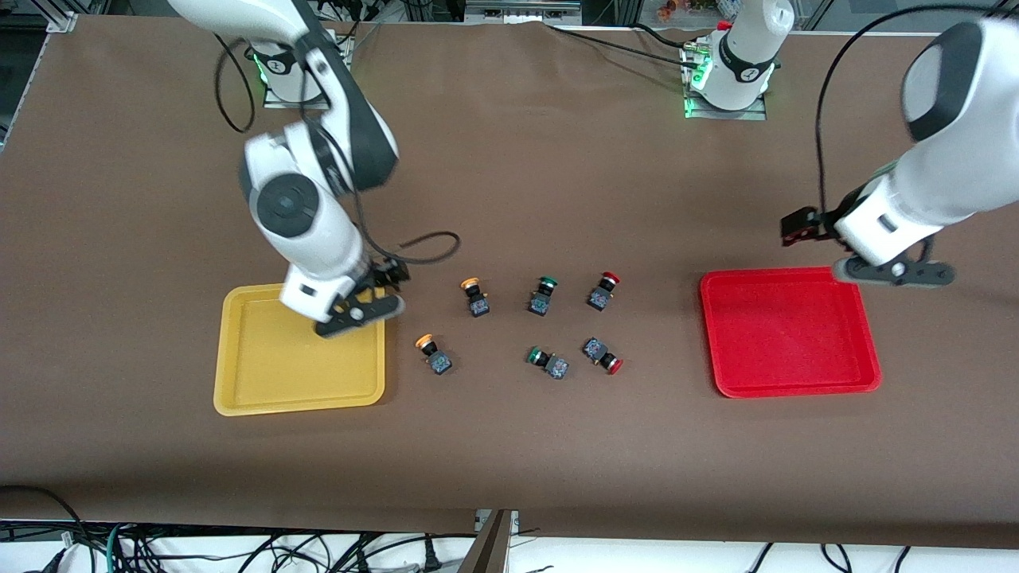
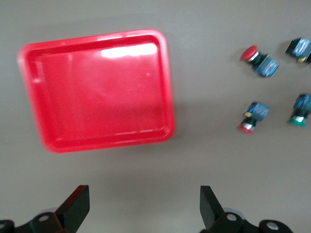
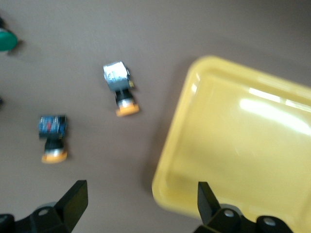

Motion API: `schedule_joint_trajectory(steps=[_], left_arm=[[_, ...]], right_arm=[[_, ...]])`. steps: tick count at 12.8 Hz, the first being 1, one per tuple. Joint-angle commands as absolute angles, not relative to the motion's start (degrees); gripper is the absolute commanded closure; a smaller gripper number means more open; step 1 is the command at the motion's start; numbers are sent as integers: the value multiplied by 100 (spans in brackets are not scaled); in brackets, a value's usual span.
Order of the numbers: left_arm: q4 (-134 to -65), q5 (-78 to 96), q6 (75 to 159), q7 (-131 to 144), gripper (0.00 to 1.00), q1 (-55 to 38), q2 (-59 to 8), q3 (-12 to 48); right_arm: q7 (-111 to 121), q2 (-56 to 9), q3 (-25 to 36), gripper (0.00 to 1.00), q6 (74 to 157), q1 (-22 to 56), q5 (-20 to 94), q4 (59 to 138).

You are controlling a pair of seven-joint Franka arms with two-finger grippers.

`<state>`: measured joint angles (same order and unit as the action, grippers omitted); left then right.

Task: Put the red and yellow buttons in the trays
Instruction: 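Reach the right gripper to an orange button while the left gripper reaches red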

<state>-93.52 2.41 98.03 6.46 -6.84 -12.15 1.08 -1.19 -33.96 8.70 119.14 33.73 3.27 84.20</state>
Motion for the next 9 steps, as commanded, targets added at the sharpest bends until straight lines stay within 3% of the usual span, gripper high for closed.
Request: schedule_joint_trajectory(steps=[1,5,8,9], left_arm=[[-9009,431,10535,1587,0,-983,-2080,70],[-8448,387,11504,4090,0,-1519,-3266,62],[-7877,343,12249,5961,0,-2230,-4198,18],[-7779,273,12565,6368,0,-2433,-4436,-17]], right_arm=[[123,-4505,765,0,12503,3322,352,7411],[114,-5272,598,1,13788,3287,360,7374],[97,-5405,527,2,13913,3261,727,7383],[114,-5423,527,8,13922,3252,895,7409]])
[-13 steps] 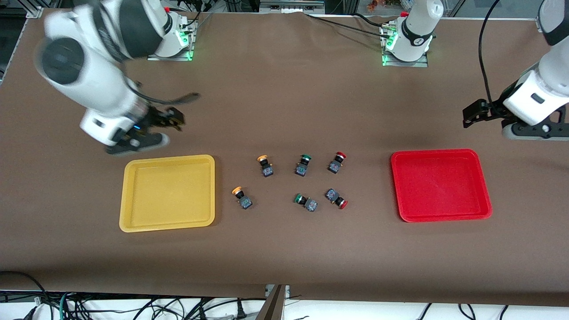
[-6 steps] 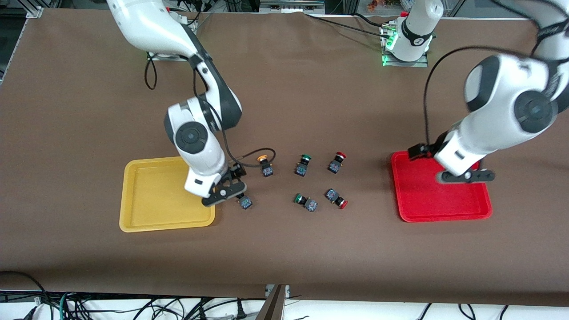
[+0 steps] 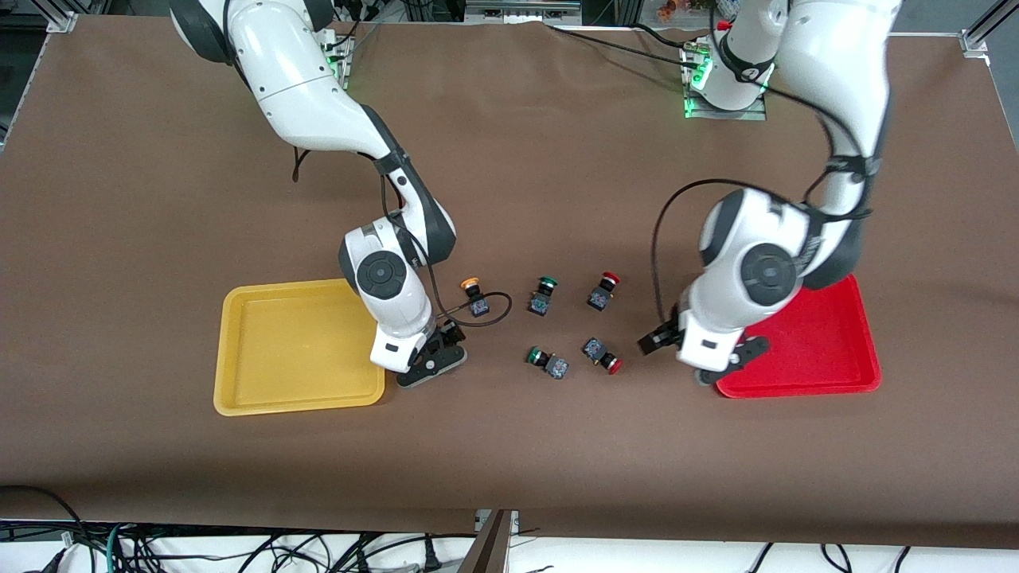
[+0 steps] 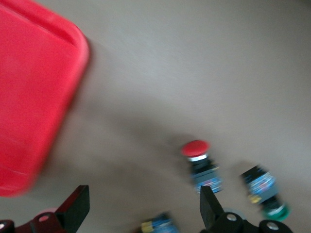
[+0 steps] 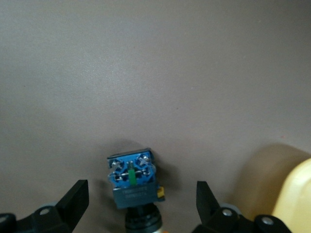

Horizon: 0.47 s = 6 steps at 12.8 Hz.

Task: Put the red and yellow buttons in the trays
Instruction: 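Carry the orange button into the yellow tray while the left gripper grasps red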

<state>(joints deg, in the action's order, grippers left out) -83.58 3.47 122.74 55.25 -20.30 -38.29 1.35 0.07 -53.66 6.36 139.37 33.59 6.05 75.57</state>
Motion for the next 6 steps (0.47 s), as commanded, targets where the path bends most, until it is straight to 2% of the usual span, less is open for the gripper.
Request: schedule_joint_trajectory(steps=[1,2,4,6], left_arm=[[-7744,194,12795,6537,0,-2487,-4612,-70],[-7656,176,12936,6652,0,-2540,-4753,-70],[-7646,80,13060,6829,0,-2846,-4939,-297],[-7629,-18,13078,6838,0,-3006,-5132,-369]], right_arm=[[114,-5432,527,24,13913,3243,931,7418],[114,-5423,527,45,13870,3226,932,7427],[123,-5353,527,96,13520,3156,932,7401],[140,-5160,536,100,12949,3068,932,7365]])
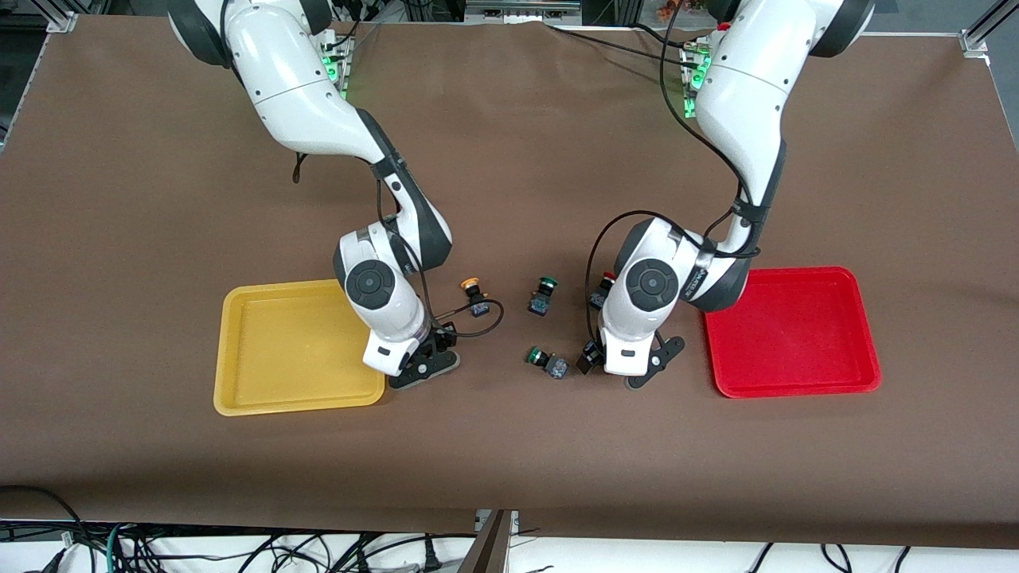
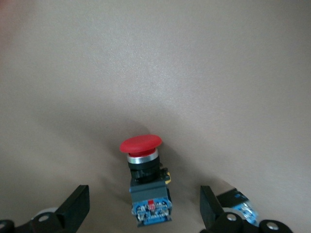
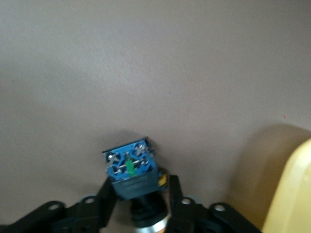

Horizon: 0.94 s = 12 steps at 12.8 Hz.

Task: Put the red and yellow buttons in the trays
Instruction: 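Carry the orange button into the yellow tray while the left gripper grasps red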

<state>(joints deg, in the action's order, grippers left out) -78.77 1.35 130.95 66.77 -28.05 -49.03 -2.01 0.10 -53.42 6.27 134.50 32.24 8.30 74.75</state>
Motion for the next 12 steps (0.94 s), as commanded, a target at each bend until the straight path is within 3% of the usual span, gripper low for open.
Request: schedule_joint_trajectory(steps=[1,2,3,6,8,9,10,12], left_arm=[[-7629,-26,13087,6838,0,-3041,-5194,-378],[-7629,-18,13113,6838,22,-3050,-5194,-369],[-7629,-26,13122,6838,50,-3041,-5194,-378],[-7638,-44,13122,6794,77,-3041,-5194,-378],[-7638,-44,13122,6785,93,-3032,-5177,-378],[-7638,-53,13079,6759,94,-3006,-5142,-395],[-7638,-53,12982,6646,94,-2988,-5028,-483],[-7638,-62,11942,5920,94,-2944,-4538,-833]], right_arm=[[219,-4976,536,100,12555,2972,923,7339],[420,-4827,554,100,12090,2884,905,7330],[718,-4651,606,100,11685,2761,897,7269],[1815,-4500,606,100,10970,2120,844,7014],[2398,-4552,764,100,11117,1838,704,7188],[2425,-4579,765,97,11440,1724,694,7416],[2434,-4614,765,81,11783,1688,694,7670],[2330,-4614,756,33,11821,1635,782,7726]])
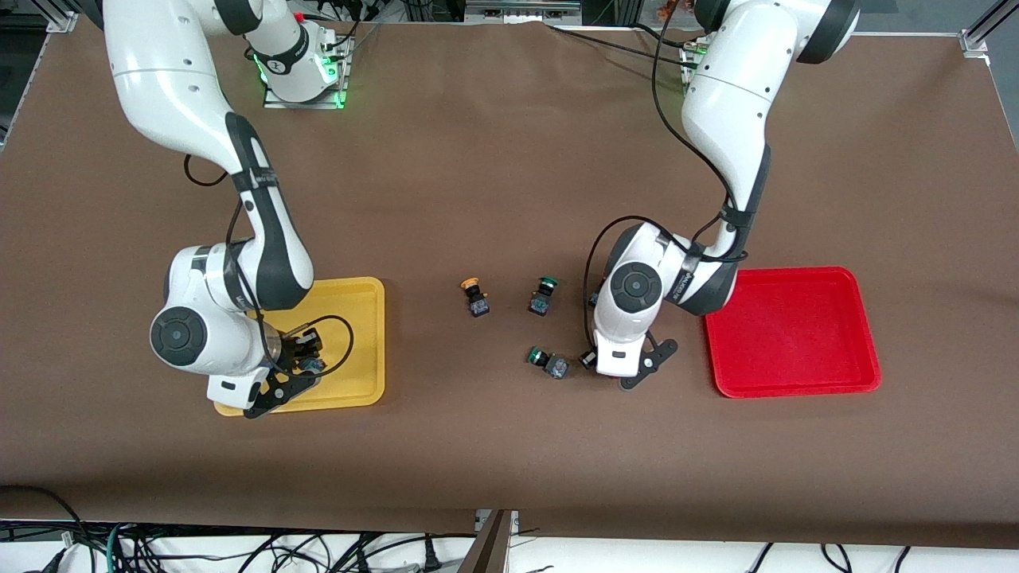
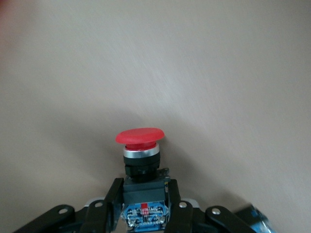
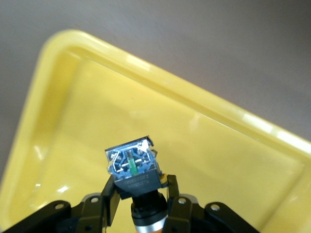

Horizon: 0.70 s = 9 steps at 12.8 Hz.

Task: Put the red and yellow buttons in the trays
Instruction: 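Carry the orange button into the yellow tray while the left gripper grasps red, then release the orange button while the left gripper lowers red into the red tray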

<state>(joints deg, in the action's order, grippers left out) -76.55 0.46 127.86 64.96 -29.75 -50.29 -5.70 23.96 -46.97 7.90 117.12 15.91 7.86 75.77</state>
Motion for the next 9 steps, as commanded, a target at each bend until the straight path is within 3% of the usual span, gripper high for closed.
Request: schedule_joint_trajectory(steps=[1,2,4,7,9], left_arm=[[-7655,-53,11361,5245,93,-2927,-4265,-974],[-7742,-61,10825,4499,92,-2892,-4002,-1193],[-7874,-62,10267,2892,92,-2525,-3675,-1397],[-8462,-62,10353,1112,91,-1874,-3437,-1397],[-9119,-53,11078,206,89,-1601,-3323,-1380]], right_arm=[[2294,-4588,738,6,11813,1670,826,7708],[2155,-4544,695,0,11708,1722,835,7673],[1533,-4465,668,0,11278,2011,835,7472],[-240,-4474,616,0,11162,2897,939,7356],[-1025,-4544,571,0,11442,3417,1141,7400]])
